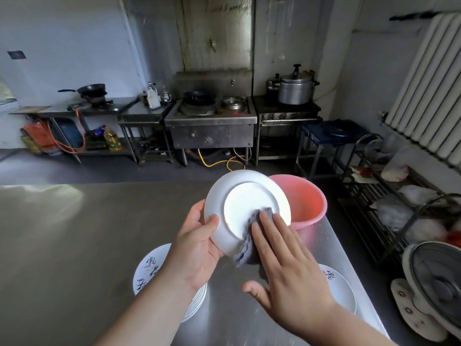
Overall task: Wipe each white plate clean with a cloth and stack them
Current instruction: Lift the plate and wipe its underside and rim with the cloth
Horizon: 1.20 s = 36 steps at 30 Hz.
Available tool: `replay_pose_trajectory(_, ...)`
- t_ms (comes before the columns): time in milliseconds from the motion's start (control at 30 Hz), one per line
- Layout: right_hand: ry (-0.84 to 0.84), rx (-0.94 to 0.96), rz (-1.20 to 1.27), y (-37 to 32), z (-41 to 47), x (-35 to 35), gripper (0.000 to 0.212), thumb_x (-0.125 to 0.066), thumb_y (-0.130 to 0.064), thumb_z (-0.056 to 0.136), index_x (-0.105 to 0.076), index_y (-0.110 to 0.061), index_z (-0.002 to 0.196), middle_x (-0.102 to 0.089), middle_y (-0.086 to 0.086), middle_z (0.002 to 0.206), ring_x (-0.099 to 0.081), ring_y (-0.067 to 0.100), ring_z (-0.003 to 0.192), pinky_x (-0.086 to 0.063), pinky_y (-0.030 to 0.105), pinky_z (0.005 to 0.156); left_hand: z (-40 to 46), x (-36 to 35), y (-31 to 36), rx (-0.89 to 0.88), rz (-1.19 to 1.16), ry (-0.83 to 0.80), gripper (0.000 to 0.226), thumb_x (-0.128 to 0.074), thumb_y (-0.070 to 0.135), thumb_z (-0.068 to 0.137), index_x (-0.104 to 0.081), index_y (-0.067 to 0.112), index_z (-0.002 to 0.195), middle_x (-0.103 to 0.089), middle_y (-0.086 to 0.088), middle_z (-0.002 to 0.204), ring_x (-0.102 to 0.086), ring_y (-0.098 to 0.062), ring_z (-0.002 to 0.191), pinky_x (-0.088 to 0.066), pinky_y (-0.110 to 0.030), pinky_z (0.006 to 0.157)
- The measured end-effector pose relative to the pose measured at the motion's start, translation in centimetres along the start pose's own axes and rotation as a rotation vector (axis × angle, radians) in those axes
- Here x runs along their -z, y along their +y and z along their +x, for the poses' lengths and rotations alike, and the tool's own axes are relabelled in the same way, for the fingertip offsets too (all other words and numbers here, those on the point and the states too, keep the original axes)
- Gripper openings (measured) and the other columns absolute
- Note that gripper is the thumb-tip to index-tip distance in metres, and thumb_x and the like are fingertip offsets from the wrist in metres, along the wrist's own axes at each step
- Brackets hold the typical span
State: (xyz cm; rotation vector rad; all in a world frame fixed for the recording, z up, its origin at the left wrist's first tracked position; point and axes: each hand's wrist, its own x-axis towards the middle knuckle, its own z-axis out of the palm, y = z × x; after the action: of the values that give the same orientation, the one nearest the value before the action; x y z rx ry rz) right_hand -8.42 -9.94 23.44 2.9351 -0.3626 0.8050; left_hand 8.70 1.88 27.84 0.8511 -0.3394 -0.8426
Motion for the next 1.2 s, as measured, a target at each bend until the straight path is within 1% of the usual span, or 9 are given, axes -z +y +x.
replay_pose_trajectory(167, 0.024, -0.162, -0.059, 2.2, 3.6, 2.1, 0.088, -0.030, -0.073, 0.101, -0.038, -0.010, 0.161, -0.023, 0.011, 0.173, -0.022, 0.044, 0.157, -0.025, 0.061, 0.125, -0.4, 0.0, -0.2, 0.005, -0.015, -0.026, 0.052, -0.061, 0.009, 0.093, -0.052, 0.015, 0.144, -0.066, -0.018, 0.139, -0.066, -0.039, 0.125, -0.060, -0.057, 0.085)
replay_pose_trajectory(333, 0.163, -0.150, 0.140, 0.0, 1.3, 0.2, 0.079, -0.036, -0.058, 0.107, -0.031, 0.000, 0.161, -0.014, 0.018, 0.174, -0.018, 0.038, 0.160, -0.025, 0.052, 0.127, 0.4, -0.5, 0.6, -0.045, -0.074, 0.024, 0.054, -0.059, 0.011, 0.090, -0.052, 0.014, 0.144, -0.066, -0.018, 0.139, -0.067, -0.037, 0.125, -0.061, -0.056, 0.088)
replay_pose_trajectory(433, 0.180, -0.193, 0.187, 0.9, 1.8, 0.4, 0.076, -0.030, -0.054, 0.110, -0.027, 0.002, 0.162, -0.017, 0.019, 0.173, -0.017, 0.036, 0.160, -0.021, 0.050, 0.128, 0.2, -0.5, 0.3, -0.018, -0.079, 0.019, 0.052, -0.058, 0.012, 0.090, -0.054, 0.017, 0.142, -0.067, -0.015, 0.139, -0.071, -0.033, 0.119, -0.062, -0.053, 0.080)
replay_pose_trajectory(600, 0.179, -0.290, 0.250, 4.7, 5.8, 2.8, 0.064, -0.027, -0.047, 0.110, -0.034, -0.012, 0.163, -0.027, 0.003, 0.172, -0.021, 0.028, 0.159, -0.015, 0.039, 0.130, -0.2, -0.3, 0.1, -0.014, -0.104, -0.002, 0.049, -0.058, 0.013, 0.091, -0.060, 0.022, 0.139, -0.069, -0.010, 0.139, -0.073, -0.028, 0.116, -0.062, -0.047, 0.075)
replay_pose_trajectory(667, 0.210, -0.265, 0.327, 4.3, 5.3, 2.8, 0.061, -0.031, -0.039, 0.110, -0.030, -0.013, 0.164, -0.022, 0.002, 0.173, -0.021, 0.021, 0.159, -0.014, 0.031, 0.129, 0.0, -0.5, 0.3, -0.027, -0.116, -0.003, 0.047, -0.057, 0.012, 0.091, -0.061, 0.024, 0.137, -0.069, -0.007, 0.138, -0.073, -0.026, 0.115, -0.062, -0.045, 0.074)
replay_pose_trajectory(767, 0.207, -0.262, 0.510, 1.3, 2.5, 1.3, 0.066, -0.035, -0.031, 0.108, -0.015, -0.010, 0.167, -0.007, 0.003, 0.177, -0.010, 0.019, 0.162, -0.015, 0.031, 0.129, 0.3, -0.7, 0.6, -0.052, -0.127, 0.009, 0.046, -0.057, 0.012, 0.092, -0.062, 0.024, 0.136, -0.069, -0.007, 0.138, -0.073, -0.026, 0.115, -0.062, -0.044, 0.074)
replay_pose_trajectory(867, 0.197, -0.221, 0.552, 0.0, 1.7, 1.0, 0.068, -0.034, -0.036, 0.110, -0.011, -0.008, 0.167, 0.000, 0.005, 0.177, -0.004, 0.023, 0.163, -0.012, 0.030, 0.129, 0.3, -0.7, 0.5, -0.056, -0.116, 0.020, 0.048, -0.057, 0.013, 0.093, -0.057, 0.022, 0.141, -0.068, -0.011, 0.140, -0.071, -0.029, 0.119, -0.062, -0.047, 0.076)
replay_pose_trajectory(1033, 0.196, -0.384, 0.564, 3.1, 7.0, 2.9, 0.066, -0.031, -0.049, 0.109, -0.023, -0.018, 0.167, -0.008, -0.010, 0.175, -0.006, -0.002, 0.158, -0.010, 0.023, 0.128, 0.6, -1.0, 0.1, -0.052, -0.127, 0.022, 0.044, -0.052, 0.008, 0.100, -0.057, 0.022, 0.140, -0.067, -0.009, 0.141, -0.070, -0.029, 0.122, -0.062, -0.046, 0.079)
replay_pose_trajectory(1200, 0.327, -0.321, 0.759, -1.0, 4.0, 0.7, 0.066, -0.028, -0.043, 0.113, -0.008, -0.013, 0.168, 0.004, -0.003, 0.177, 0.002, 0.019, 0.163, -0.006, 0.026, 0.129, 1.1, -1.6, -0.4, -0.091, -0.142, -0.015, 0.041, -0.046, 0.006, 0.105, -0.054, 0.022, 0.142, -0.065, -0.014, 0.143, -0.065, -0.033, 0.129, -0.061, -0.050, 0.088)
